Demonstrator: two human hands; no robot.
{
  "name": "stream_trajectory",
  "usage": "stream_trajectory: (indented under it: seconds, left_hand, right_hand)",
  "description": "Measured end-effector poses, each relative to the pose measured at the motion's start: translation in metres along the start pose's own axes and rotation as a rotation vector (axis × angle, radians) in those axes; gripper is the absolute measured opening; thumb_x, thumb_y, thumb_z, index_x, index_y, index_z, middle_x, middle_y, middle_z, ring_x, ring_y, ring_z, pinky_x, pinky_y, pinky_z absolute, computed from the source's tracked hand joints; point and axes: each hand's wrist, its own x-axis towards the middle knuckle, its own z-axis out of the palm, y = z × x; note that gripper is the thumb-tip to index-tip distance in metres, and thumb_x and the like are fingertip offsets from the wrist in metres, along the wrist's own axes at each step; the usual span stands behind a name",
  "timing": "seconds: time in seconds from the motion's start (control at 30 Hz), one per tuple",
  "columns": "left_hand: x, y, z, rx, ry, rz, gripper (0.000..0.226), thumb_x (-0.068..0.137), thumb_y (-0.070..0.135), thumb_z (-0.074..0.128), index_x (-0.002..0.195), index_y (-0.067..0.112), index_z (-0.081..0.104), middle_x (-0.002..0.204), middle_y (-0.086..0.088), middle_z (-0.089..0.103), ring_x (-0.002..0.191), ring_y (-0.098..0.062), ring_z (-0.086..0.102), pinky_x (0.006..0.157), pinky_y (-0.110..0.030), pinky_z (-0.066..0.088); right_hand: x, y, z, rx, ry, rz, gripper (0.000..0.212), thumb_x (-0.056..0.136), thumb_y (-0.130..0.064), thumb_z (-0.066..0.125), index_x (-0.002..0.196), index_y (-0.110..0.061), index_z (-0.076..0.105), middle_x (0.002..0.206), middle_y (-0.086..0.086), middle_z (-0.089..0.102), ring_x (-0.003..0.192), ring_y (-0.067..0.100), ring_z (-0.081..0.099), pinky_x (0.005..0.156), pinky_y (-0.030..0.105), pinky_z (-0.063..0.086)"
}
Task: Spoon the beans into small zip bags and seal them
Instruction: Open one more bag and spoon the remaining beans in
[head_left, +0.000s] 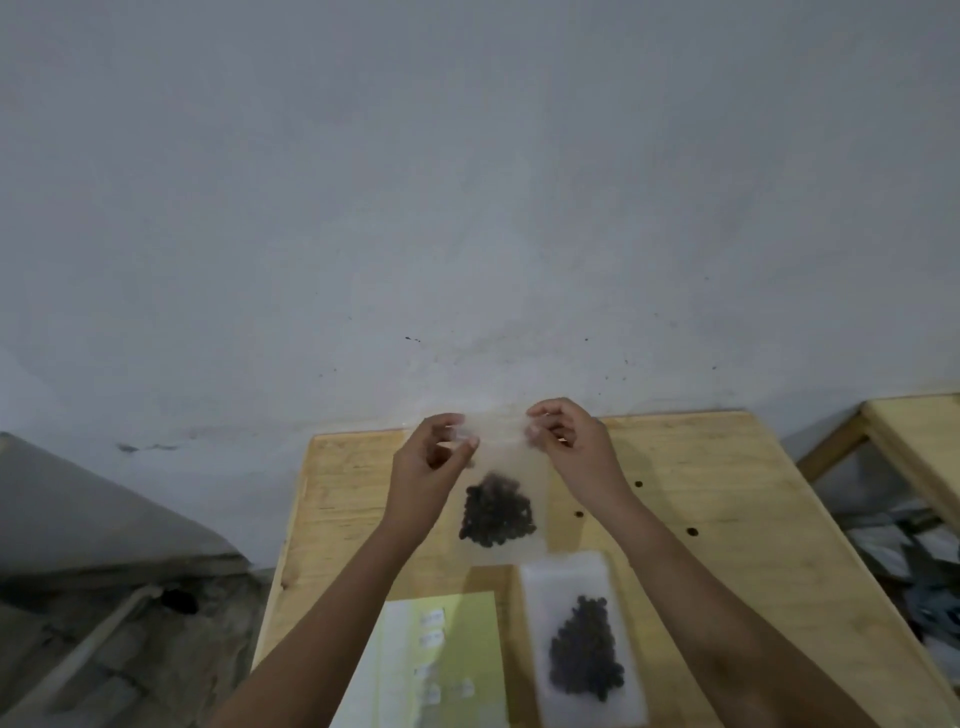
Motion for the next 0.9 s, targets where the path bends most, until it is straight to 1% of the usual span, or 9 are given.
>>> stream_trajectory:
  seconds: [0.1, 0.23, 0.27, 0.37, 0.43, 0.57, 0.7, 0.8, 0.9]
  left_hand:
    - [0.006, 0.01, 0.008, -0.044, -0.006, 0.003, 0.022, 0.087, 0.011, 0.065, 0.108, 0.012, 0.06, 0.099, -0.007, 0.068, 0.075, -0.018, 0.069, 0.066, -0.024, 0.052]
    - [0.007, 0.019, 0.015, -0.1, -0.054, 0.023, 0.019, 0.083, 0.006, 0.068, 0.102, 0.009, 0.063, 0.092, -0.008, 0.071, 0.077, -0.02, 0.07, 0.072, -0.028, 0.056]
    - [0.006, 0.021, 0.017, -0.114, -0.065, 0.024, 0.019, 0.082, 0.005, 0.069, 0.1, 0.009, 0.064, 0.089, -0.009, 0.071, 0.078, -0.021, 0.07, 0.074, -0.027, 0.056]
    - [0.007, 0.024, 0.022, -0.131, -0.086, 0.017, 0.017, 0.082, 0.002, 0.068, 0.097, 0.011, 0.066, 0.088, -0.012, 0.07, 0.082, -0.025, 0.069, 0.077, -0.028, 0.056]
    - [0.009, 0.025, 0.026, -0.132, -0.083, 0.011, 0.018, 0.083, 0.001, 0.066, 0.095, 0.014, 0.066, 0.088, -0.011, 0.069, 0.085, -0.027, 0.068, 0.077, -0.03, 0.055]
    - [0.006, 0.03, 0.034, -0.097, -0.137, 0.039, 0.02, 0.083, 0.001, 0.065, 0.094, 0.019, 0.065, 0.085, -0.01, 0.069, 0.083, -0.028, 0.066, 0.075, -0.033, 0.053]
    - [0.003, 0.033, 0.043, -0.065, -0.174, 0.041, 0.02, 0.082, 0.005, 0.068, 0.092, 0.021, 0.063, 0.085, -0.012, 0.07, 0.081, -0.028, 0.066, 0.074, -0.037, 0.053]
    - [0.005, 0.033, 0.048, -0.017, -0.189, 0.041, 0.018, 0.082, 0.011, 0.07, 0.095, 0.021, 0.064, 0.09, 0.003, 0.071, 0.083, -0.018, 0.066, 0.073, -0.032, 0.052]
    - [0.007, 0.035, 0.05, -0.015, -0.211, 0.022, 0.018, 0.082, 0.012, 0.071, 0.096, 0.02, 0.064, 0.092, 0.007, 0.07, 0.086, -0.008, 0.066, 0.073, -0.02, 0.053]
  right_hand:
    - [-0.004, -0.004, -0.009, 0.048, -0.011, -0.017, 0.02, 0.085, -0.009, 0.065, 0.101, -0.02, 0.059, 0.08, -0.005, 0.062, 0.076, 0.003, 0.061, 0.07, 0.012, 0.047]
    - [-0.006, -0.009, -0.018, 0.026, 0.036, -0.008, 0.017, 0.085, -0.005, 0.064, 0.098, -0.014, 0.059, 0.08, -0.001, 0.06, 0.073, 0.0, 0.057, 0.067, 0.008, 0.044]
    - [-0.006, -0.01, -0.02, 0.001, 0.041, -0.005, 0.015, 0.085, -0.005, 0.063, 0.097, -0.014, 0.059, 0.082, 0.0, 0.059, 0.075, 0.002, 0.057, 0.067, 0.009, 0.044]
    - [-0.007, -0.008, -0.025, -0.048, 0.032, 0.026, 0.013, 0.086, -0.008, 0.063, 0.091, -0.02, 0.061, 0.089, 0.0, 0.062, 0.085, 0.013, 0.058, 0.075, 0.022, 0.047]
    - [-0.009, -0.008, -0.027, -0.034, 0.02, 0.047, 0.017, 0.083, -0.01, 0.066, 0.088, -0.026, 0.062, 0.088, -0.002, 0.064, 0.085, 0.014, 0.06, 0.075, 0.027, 0.049]
    - [-0.012, -0.011, -0.027, -0.076, -0.053, 0.035, 0.014, 0.081, -0.011, 0.07, 0.086, -0.022, 0.064, 0.09, -0.009, 0.066, 0.085, -0.002, 0.061, 0.076, 0.011, 0.048]
    - [-0.012, -0.011, -0.03, -0.065, 0.022, 0.044, 0.019, 0.079, -0.004, 0.07, 0.074, -0.022, 0.066, 0.082, -0.011, 0.068, 0.08, 0.001, 0.063, 0.076, 0.018, 0.049]
    - [-0.01, -0.008, -0.029, -0.059, 0.072, 0.046, 0.009, 0.076, -0.013, 0.074, 0.077, -0.019, 0.067, 0.083, -0.011, 0.068, 0.084, 0.003, 0.062, 0.075, 0.019, 0.048]
    - [-0.008, -0.001, -0.033, -0.026, 0.083, 0.087, 0.015, 0.075, -0.017, 0.076, 0.085, -0.021, 0.066, 0.09, -0.008, 0.067, 0.091, 0.006, 0.061, 0.077, 0.021, 0.048]
